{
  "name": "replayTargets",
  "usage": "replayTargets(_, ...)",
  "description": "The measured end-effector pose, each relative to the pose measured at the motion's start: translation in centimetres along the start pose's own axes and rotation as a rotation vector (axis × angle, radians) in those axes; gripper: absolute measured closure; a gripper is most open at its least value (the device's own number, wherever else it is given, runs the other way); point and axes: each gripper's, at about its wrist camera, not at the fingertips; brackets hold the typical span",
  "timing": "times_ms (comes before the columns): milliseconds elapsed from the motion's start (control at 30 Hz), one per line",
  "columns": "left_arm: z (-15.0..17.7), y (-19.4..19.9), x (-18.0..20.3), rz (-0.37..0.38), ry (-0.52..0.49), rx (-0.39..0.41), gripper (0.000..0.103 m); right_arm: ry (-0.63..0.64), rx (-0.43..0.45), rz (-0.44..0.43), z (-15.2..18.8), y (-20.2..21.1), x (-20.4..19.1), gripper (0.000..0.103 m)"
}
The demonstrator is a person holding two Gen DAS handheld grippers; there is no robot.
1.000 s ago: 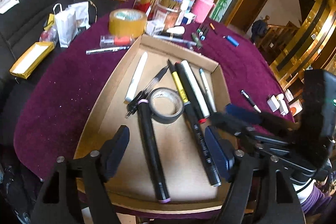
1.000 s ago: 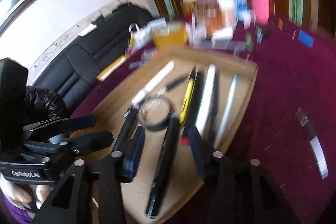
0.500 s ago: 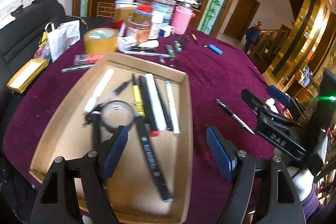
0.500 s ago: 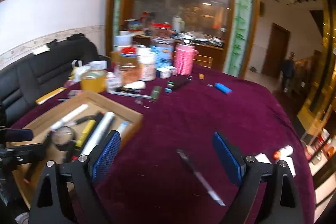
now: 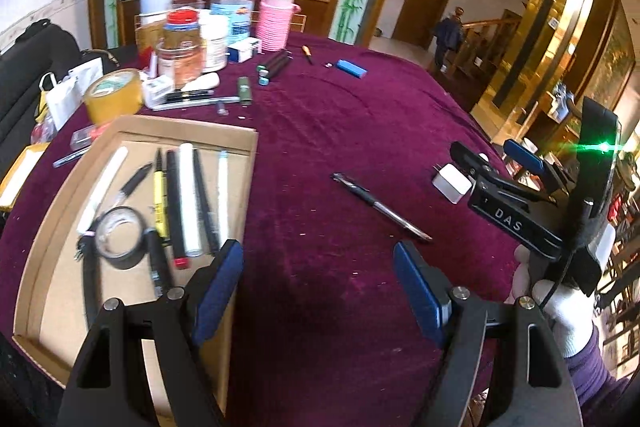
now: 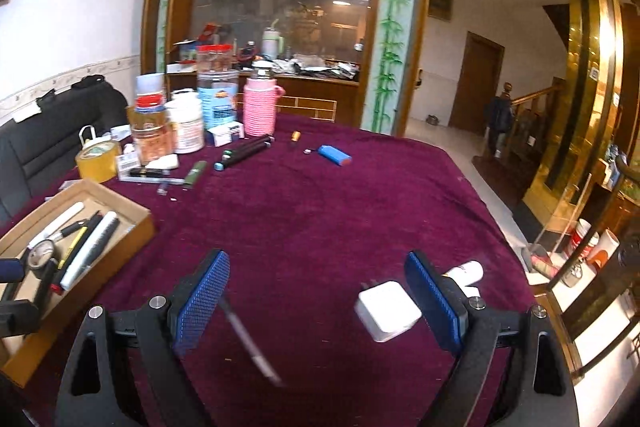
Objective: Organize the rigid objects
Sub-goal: 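Move the left tool over the black clear-barrel pen on the carpet and grasp it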
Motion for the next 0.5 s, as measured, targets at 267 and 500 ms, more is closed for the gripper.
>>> replayTargets(267,-0.3,-2.5,3.0,0.017,-0.044,-0.052,0.026,-0.032,-0.017,0.035,0.5,-1.6,3.5,0.011)
replayTargets(500,-0.6,-4.9,4.4,0.037,-0.048,-0.101,0.026,-0.049,-0.035,0.063,0.9,-3.1,5.7,0.011)
Point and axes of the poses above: each gripper's, at about its wrist camera, not at the fingertips, and y roughly against the way its jaws point, x to its right, z to its underside, and after that the axes turned 8 degrees about z, right-handed
